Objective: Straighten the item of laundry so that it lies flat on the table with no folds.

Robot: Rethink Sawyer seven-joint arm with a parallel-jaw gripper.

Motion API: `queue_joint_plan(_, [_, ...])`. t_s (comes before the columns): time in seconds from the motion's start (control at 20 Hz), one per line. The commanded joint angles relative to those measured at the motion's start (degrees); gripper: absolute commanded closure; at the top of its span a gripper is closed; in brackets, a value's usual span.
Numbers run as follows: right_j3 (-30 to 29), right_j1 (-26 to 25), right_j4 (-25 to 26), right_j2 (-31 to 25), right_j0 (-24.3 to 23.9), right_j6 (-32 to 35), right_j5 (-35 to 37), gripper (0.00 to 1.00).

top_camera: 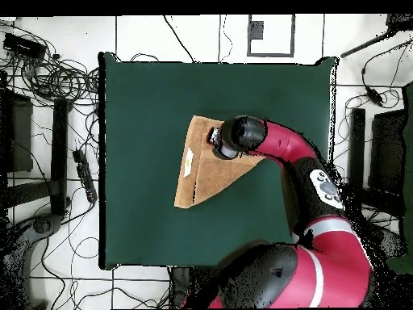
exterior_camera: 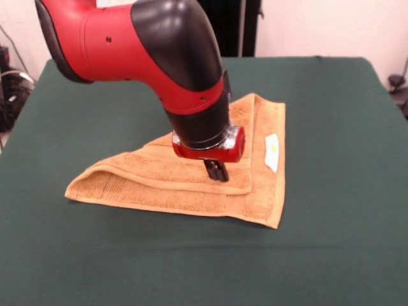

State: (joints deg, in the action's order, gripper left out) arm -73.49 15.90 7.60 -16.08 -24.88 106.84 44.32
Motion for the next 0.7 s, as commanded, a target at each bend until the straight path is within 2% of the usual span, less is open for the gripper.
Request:
queue_joint_plan(0.05, [7.5, -11.8, -2.0, 0.9, 5.9, 12.9, -10.1, 1.0])
queue_joint_plan(0.7, [13.0, -16.5, -2.4, 1.9, 6.6, 9.8, -10.9, 1.0])
